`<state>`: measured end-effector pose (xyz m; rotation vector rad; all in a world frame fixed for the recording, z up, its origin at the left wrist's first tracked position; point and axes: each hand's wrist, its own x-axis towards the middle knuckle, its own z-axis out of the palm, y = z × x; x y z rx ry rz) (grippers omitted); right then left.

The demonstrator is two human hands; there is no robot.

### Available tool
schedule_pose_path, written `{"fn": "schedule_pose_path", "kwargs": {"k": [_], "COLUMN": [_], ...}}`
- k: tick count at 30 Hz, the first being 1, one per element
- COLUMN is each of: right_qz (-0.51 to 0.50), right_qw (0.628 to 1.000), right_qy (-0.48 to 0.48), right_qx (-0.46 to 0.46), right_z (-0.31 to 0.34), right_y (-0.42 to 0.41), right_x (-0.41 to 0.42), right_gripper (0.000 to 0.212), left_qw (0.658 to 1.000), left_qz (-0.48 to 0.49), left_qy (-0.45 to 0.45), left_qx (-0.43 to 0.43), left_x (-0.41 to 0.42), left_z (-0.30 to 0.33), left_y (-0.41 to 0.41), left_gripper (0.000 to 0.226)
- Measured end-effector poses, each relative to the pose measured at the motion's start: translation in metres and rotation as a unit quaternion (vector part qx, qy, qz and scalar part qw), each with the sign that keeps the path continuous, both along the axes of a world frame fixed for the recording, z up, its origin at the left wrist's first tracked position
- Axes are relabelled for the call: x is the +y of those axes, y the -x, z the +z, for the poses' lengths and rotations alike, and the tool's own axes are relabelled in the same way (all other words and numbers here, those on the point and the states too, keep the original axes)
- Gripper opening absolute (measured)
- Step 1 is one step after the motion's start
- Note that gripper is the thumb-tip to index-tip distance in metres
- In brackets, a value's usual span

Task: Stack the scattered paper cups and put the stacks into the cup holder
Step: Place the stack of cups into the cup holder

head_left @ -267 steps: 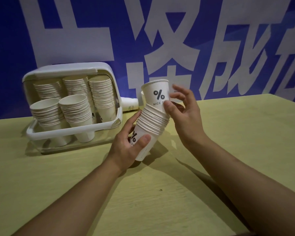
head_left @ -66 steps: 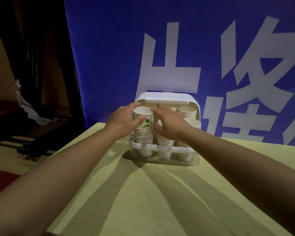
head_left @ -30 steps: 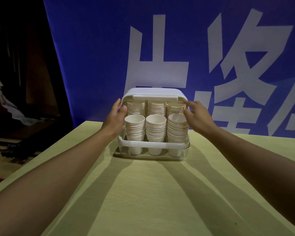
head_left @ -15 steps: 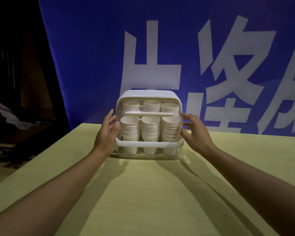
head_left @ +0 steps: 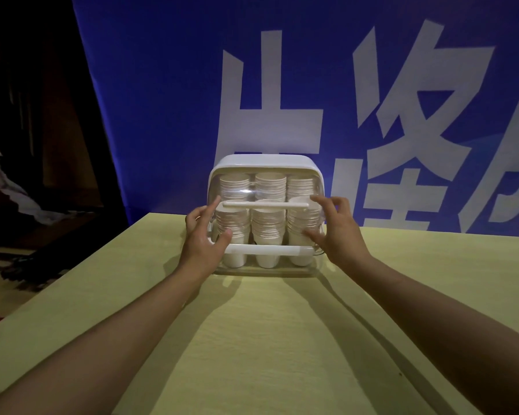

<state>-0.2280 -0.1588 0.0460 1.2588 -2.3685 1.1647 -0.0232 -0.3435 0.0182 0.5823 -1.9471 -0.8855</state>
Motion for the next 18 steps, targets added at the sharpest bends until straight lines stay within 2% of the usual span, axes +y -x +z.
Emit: {"fn": "schedule_pose_path", "kwargs": {"k": [4,9,15,18], "right_qz": [0.001,0.016,0.046,0.031], "right_qw": [1.0,0.999,0.998,0.99], "right_qy": [0.006,-0.015,0.024,0.099], "right_qx": [0.01,0.049,-0.025,-0.092], "right_z": [-0.012,-0.031,-0.005,0.002], "right_y": [-0.004,-0.006,-0.017,-0.025], "right_x": [0.005,0.016,0.001,-0.008], "right_gripper": [0.066,0.063,0.052,0.029], "left_qw": [1.0,1.0,0.999,0.999], "left_qz": [0.002,0.005,0.027,0.037], "left_qy": [0.006,0.006,-0.002,-0.025], "left_qx": [-0.007,-0.014,-0.036,-0.016], "left_x": [0.003,0.005,0.008,0.011], "left_z": [-0.012,-0.016,-0.003,-0.001], "left_y": [-0.006,-0.009,-0.001,0.004], "left_gripper": [0.061,0.056,0.061,0.057]}}
